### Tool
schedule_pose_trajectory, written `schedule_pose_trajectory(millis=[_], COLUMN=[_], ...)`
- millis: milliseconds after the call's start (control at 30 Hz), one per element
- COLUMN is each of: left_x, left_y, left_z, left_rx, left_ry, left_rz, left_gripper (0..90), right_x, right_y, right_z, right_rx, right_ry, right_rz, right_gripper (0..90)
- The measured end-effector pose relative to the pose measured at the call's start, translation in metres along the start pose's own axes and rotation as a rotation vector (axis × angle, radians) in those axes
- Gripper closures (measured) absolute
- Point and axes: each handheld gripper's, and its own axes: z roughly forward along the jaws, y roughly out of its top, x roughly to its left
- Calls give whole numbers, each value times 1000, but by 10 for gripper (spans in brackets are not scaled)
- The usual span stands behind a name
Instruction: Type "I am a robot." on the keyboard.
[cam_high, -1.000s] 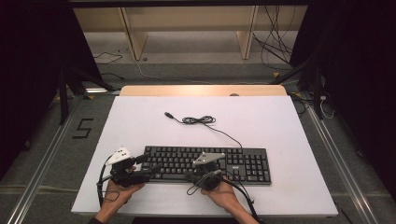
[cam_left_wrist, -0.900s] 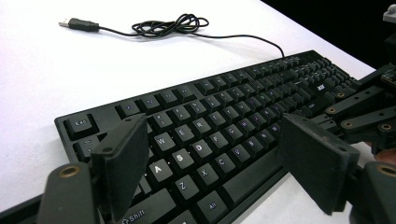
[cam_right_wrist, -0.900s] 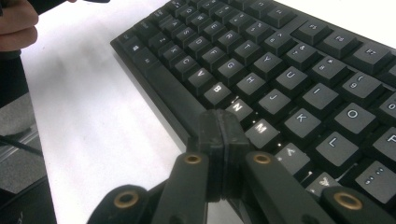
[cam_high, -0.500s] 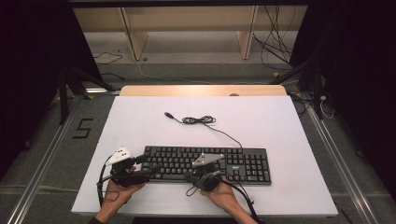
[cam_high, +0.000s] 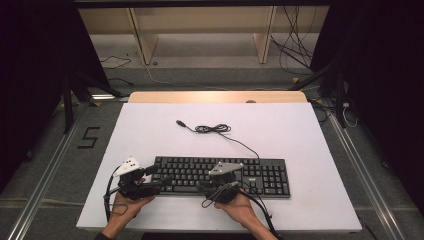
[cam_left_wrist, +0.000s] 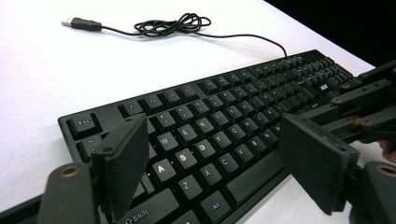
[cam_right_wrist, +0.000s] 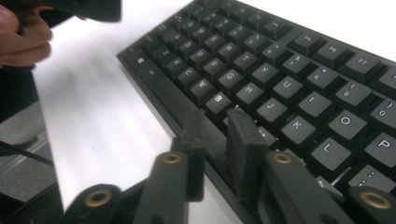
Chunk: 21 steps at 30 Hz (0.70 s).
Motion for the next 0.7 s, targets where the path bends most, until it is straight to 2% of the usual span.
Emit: schedule_pose_trajectory(millis=[400,567,700], left_x=[6,10,14], left_y=[-1,-1,-1], left_z=[3,4,5], left_rx=[27,44,57], left_ry=[39,69,82], left_rz=[-26,-53,-53], left_gripper=[325,424,532], right_x=[1,1,1], right_y=[4,5,6], right_z=[-8,-9,-10], right_rx=[-38,-44,-47], right_ry=[29,30,25], right_rz=[4,13,13], right_gripper=[592,504,458])
